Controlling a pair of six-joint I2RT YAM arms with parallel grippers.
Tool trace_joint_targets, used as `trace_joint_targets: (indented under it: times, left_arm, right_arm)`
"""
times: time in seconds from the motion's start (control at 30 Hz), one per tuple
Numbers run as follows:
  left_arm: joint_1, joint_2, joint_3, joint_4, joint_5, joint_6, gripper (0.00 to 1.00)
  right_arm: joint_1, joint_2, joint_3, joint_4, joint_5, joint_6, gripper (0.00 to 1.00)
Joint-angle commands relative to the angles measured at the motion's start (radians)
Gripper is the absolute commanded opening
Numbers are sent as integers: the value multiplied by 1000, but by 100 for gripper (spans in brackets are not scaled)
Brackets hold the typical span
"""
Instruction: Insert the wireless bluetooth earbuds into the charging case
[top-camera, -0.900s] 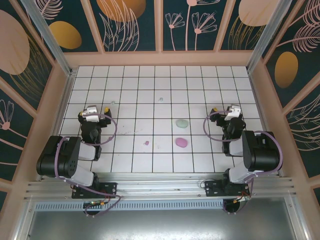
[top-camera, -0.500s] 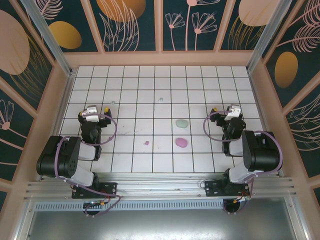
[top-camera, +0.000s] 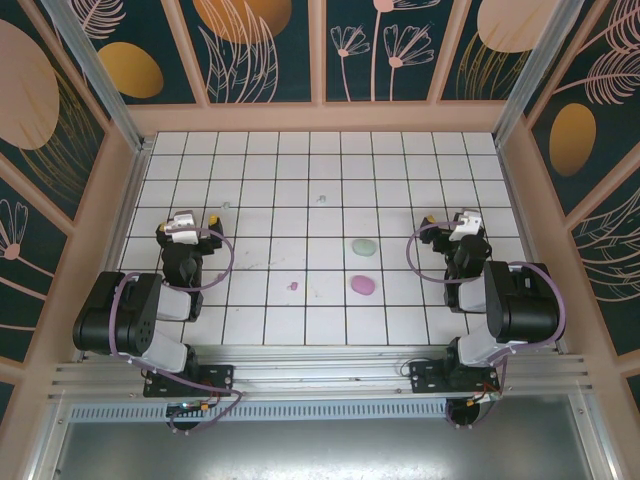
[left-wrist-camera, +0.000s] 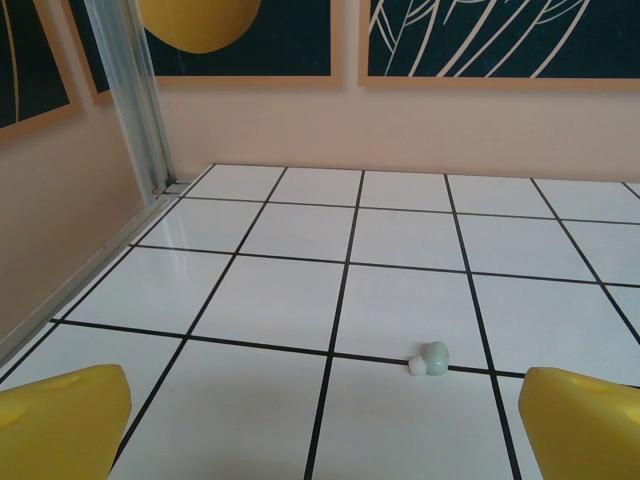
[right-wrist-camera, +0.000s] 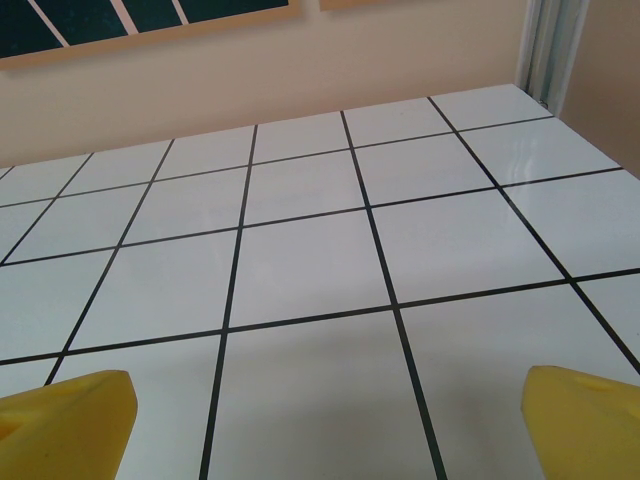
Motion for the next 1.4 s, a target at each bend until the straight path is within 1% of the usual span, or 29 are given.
trace_joint_targets:
  times: [0.0, 0.63, 0.67, 0.77, 0.87, 0.97, 1.0, 1.07, 1.1, 1.13, 1.17, 1.2, 1.23, 1.3, 1.37]
  left_arm:
    - [9, -2, 17, 8, 11, -12, 99]
    - [9, 1, 22, 4, 13, -13, 99]
    - [10, 2, 25, -3, 15, -15, 99]
    - [16, -2, 24, -5, -3, -25, 99]
    - [15, -18, 14, 3, 10, -18, 98]
    - [15, -59, 18, -42, 40, -6, 98]
    - [14, -85, 34, -91, 53, 1, 99]
    - [14, -152, 108, -295, 57, -22, 98]
    - [14, -180, 162, -430, 50, -47, 98]
    - [14, -197, 203, -527, 68, -58, 98]
    - [14, -209, 231, -588, 95, -66, 99]
    - [14, -222, 256, -642, 127, -84, 98]
    - [14, -233, 277, -688, 159, -108, 98]
    - [9, -258, 300, -744, 243, -147, 97]
    - [-8, -281, 313, -779, 293, -186, 97]
  right_arm:
    - [7, 3, 17, 39, 1, -14, 99]
    - [5, 2, 16, 39, -8, -17, 99]
    - [6, -3, 25, 18, -27, -26, 99]
    - [9, -29, 49, -45, -17, -26, 99]
    - [12, -92, 83, -166, -60, -39, 99]
    - [17, -160, 152, -371, -97, -3, 99]
    - [22, -183, 180, -455, -111, 17, 98]
    - [46, -218, 242, -617, -124, 16, 96]
    - [67, -231, 276, -709, -120, 12, 94]
    - [88, -242, 308, -791, -114, 22, 92]
    - [110, -250, 330, -847, -123, 35, 91]
    - [141, -265, 350, -911, -141, 41, 88]
    - [185, -278, 367, -963, -136, 43, 87]
    - [289, -327, 379, -1039, -88, 30, 86]
    - [387, -372, 382, -1094, -40, 14, 86]
